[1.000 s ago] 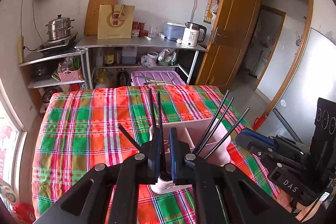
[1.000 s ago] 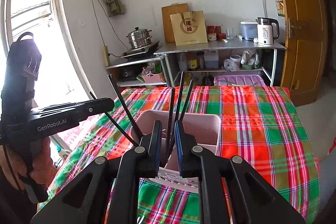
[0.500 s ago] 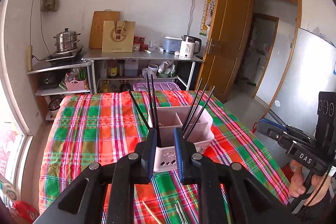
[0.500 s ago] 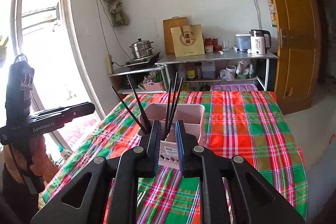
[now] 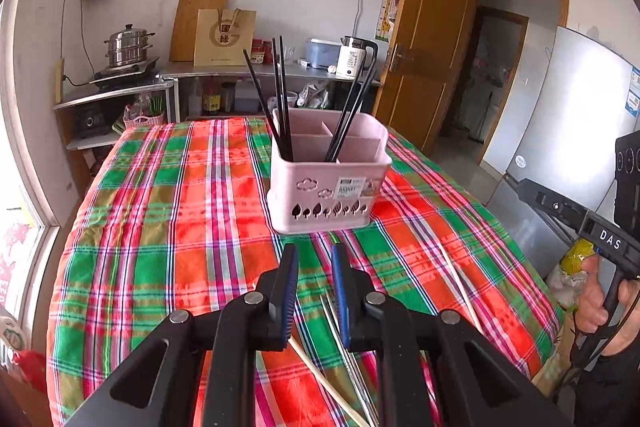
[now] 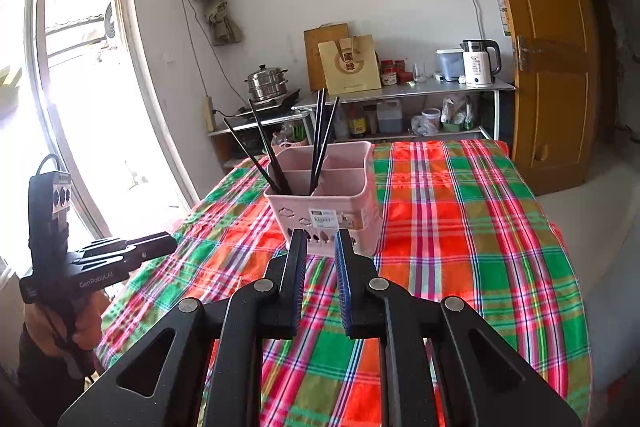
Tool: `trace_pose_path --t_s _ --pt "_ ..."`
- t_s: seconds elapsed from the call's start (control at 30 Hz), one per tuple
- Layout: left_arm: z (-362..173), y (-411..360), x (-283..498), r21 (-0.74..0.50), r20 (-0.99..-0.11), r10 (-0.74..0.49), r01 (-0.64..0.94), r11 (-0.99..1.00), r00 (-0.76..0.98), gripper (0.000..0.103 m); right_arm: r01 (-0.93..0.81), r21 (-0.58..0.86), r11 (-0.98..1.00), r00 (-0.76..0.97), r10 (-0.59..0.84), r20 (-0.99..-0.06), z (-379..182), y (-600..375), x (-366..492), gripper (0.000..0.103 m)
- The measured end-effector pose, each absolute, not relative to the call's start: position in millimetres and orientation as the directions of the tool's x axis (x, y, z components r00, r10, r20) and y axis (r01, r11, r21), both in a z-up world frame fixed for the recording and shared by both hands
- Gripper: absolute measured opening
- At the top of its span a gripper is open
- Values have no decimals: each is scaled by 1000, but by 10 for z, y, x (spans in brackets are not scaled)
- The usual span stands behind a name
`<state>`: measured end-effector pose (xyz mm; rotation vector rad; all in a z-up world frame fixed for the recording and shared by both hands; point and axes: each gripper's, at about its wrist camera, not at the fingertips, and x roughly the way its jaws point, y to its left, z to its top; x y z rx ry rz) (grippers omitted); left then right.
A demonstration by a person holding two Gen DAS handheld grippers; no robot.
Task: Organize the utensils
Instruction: 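Reach both tools down to the wooden chopsticks on the cloth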
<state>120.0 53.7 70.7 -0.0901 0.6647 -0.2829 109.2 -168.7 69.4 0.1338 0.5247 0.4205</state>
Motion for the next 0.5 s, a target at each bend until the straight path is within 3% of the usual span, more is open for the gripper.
trace_pose_path --t_s 0.5 --pt "170 638 1163 -217 -678 -275 171 961 682 16 -323 264 909 750 416 -514 354 -1789 1081 15"
